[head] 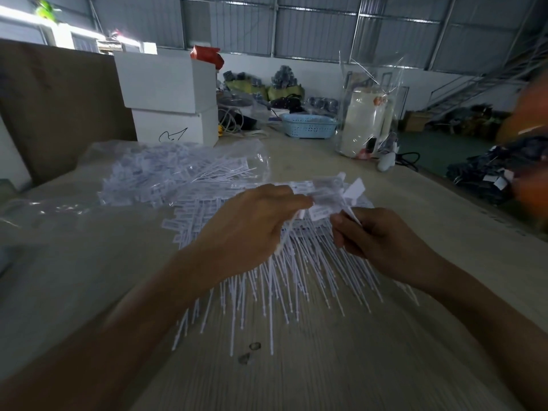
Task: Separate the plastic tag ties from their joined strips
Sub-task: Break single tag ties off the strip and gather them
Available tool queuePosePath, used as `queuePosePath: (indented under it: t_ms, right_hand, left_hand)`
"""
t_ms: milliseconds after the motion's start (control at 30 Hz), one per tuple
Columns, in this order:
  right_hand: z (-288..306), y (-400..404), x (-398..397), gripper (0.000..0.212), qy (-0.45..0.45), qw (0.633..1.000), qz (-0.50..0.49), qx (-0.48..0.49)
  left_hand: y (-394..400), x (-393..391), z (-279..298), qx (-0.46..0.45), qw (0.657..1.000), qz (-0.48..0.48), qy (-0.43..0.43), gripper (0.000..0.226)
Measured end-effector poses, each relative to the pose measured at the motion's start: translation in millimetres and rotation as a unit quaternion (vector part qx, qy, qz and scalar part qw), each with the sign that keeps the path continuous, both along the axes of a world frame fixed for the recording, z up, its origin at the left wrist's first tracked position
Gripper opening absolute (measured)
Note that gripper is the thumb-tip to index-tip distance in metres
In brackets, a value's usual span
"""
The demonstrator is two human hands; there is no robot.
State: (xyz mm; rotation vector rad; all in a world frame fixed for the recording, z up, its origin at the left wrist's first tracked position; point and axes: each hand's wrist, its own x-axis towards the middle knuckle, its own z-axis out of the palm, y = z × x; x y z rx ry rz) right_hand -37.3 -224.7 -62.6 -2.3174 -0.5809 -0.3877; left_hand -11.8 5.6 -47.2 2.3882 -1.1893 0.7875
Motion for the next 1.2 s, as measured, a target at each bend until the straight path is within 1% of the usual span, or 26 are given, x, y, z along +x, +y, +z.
queuePosePath:
  t_ms: [67,100,133,167,200,233,267,300,333,400,533,600,667,733,767,900,1000,1100,1200]
  right_hand:
    - [-2,-6,2,0.041,-0.032,0.997,-0.027,-0.06]
    - [-3,-8,3,0.042,-0.05,0.994,-0.045,-0.087]
    - [-3,-11,4,0.043,-0.058,0.992,-0.059,-0.1]
    - [-2,-11,4,0.045,-0.051,0.993,-0.063,-0.087]
    - [-1,-11,5,0.046,-0.026,0.997,-0.06,-0.043]
    - [1,-10,4,0.046,0.008,0.999,-0.046,0.021]
    - [2,-8,4,0.044,0.039,0.995,-0.031,0.084]
    - [3,-6,2,0.042,0.053,0.991,-0.019,0.125]
    - [4,-4,2,0.04,0.049,0.989,-0.018,0.139]
    - [4,-2,1,0.037,0.037,0.987,-0.024,0.152]
    - [6,1,-1,0.032,0.051,0.98,-0.015,0.191]
    - [6,4,-4,0.035,0.085,0.972,0.001,0.219]
    - [6,7,-7,0.04,0.123,0.962,0.021,0.243]
    - [5,9,-9,0.045,0.144,0.957,0.041,0.249]
    - [5,10,-9,0.046,0.148,0.956,0.049,0.248]
    - [6,9,-9,0.041,0.158,0.959,0.053,0.229]
    - [6,7,-8,0.044,0.173,0.956,0.062,0.229]
    - [9,5,-8,0.042,0.19,0.945,0.043,0.263]
    - [12,1,-6,0.04,0.194,0.932,0.015,0.305]
  left_hand:
    - [4,1,3,0.064,0.996,0.037,-0.055,0.056]
    - [7,3,4,0.076,0.993,0.048,-0.07,0.056]
    - [11,7,4,0.068,0.994,0.052,-0.07,0.052]
    - [15,10,4,0.041,0.996,0.049,-0.055,0.045]
    - [17,13,4,0.0,0.999,0.04,-0.033,0.037]
    - [17,15,4,-0.042,0.999,0.029,-0.008,0.03]
    - [16,15,3,-0.072,0.997,0.02,0.015,0.028]
    - [13,15,3,-0.09,0.995,0.016,0.033,0.029]
    - [10,14,2,-0.098,0.994,0.015,0.045,0.03]
    - [5,10,2,-0.105,0.993,0.012,0.059,0.03]
    - [-4,1,2,-0.131,0.988,-0.015,0.078,0.028]
    - [-7,0,0,-0.143,0.985,-0.021,0.09,0.033]
    - [-11,-2,-3,-0.162,0.98,-0.032,0.108,0.043]
    - [-17,-4,-6,-0.171,0.975,-0.048,0.132,0.052]
    - [-19,-6,-7,-0.169,0.975,-0.052,0.138,0.052]
    - [-22,-5,-9,-0.174,0.974,-0.064,0.13,0.05]
    - [-20,-6,-8,-0.162,0.973,-0.073,0.145,0.046]
    - [-13,-3,-4,-0.138,0.976,-0.071,0.155,0.043]
    - [-3,1,-2,-0.113,0.982,-0.034,0.145,0.041]
